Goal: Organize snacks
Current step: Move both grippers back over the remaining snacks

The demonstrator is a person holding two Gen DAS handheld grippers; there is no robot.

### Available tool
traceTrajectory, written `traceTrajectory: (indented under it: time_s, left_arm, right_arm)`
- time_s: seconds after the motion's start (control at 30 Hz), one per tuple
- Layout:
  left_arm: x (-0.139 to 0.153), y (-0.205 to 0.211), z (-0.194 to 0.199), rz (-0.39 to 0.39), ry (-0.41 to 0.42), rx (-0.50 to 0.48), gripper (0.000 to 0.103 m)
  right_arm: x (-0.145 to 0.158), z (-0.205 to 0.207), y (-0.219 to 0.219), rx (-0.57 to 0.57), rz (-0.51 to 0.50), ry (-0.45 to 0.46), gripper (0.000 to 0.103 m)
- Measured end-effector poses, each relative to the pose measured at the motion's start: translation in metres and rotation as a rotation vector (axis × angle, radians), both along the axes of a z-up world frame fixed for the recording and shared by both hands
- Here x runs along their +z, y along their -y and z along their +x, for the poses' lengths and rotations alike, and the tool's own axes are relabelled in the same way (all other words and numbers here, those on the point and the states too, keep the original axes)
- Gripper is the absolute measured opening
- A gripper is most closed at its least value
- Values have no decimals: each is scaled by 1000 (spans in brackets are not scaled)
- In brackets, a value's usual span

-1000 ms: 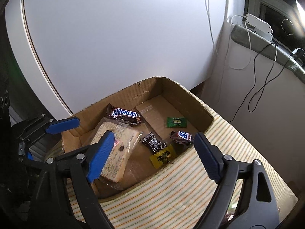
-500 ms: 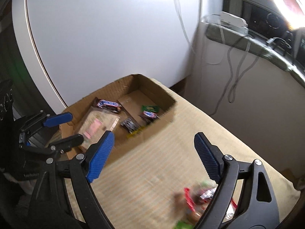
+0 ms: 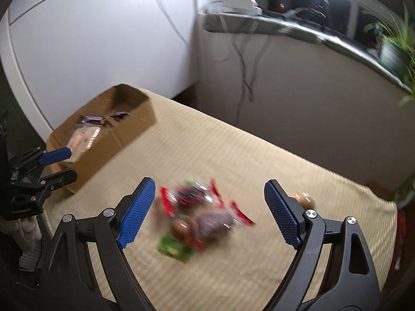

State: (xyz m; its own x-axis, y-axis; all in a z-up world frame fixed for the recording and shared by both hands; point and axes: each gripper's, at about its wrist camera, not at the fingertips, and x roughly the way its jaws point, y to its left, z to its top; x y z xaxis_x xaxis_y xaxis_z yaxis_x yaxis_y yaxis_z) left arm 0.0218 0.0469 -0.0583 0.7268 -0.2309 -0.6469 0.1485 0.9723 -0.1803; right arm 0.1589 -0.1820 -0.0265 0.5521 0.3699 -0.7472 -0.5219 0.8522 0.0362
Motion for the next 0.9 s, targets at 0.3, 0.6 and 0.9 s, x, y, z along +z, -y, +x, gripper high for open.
traceTrajectory:
  time_s: [0.3,0.6,0.9]
  left_arm:
    - [-18,56,6,-5,-66,-132,59]
    - [-34,91,13,15,-126,-256,58]
    - [-50,110,30,63,-184,-320,48]
  right_arm:
    - [-22,13,66,-134,14,-49,88]
    - [-44,40,107,-162,-17,-36,88]
    - [-75,64,95,-99,-100,-42,75]
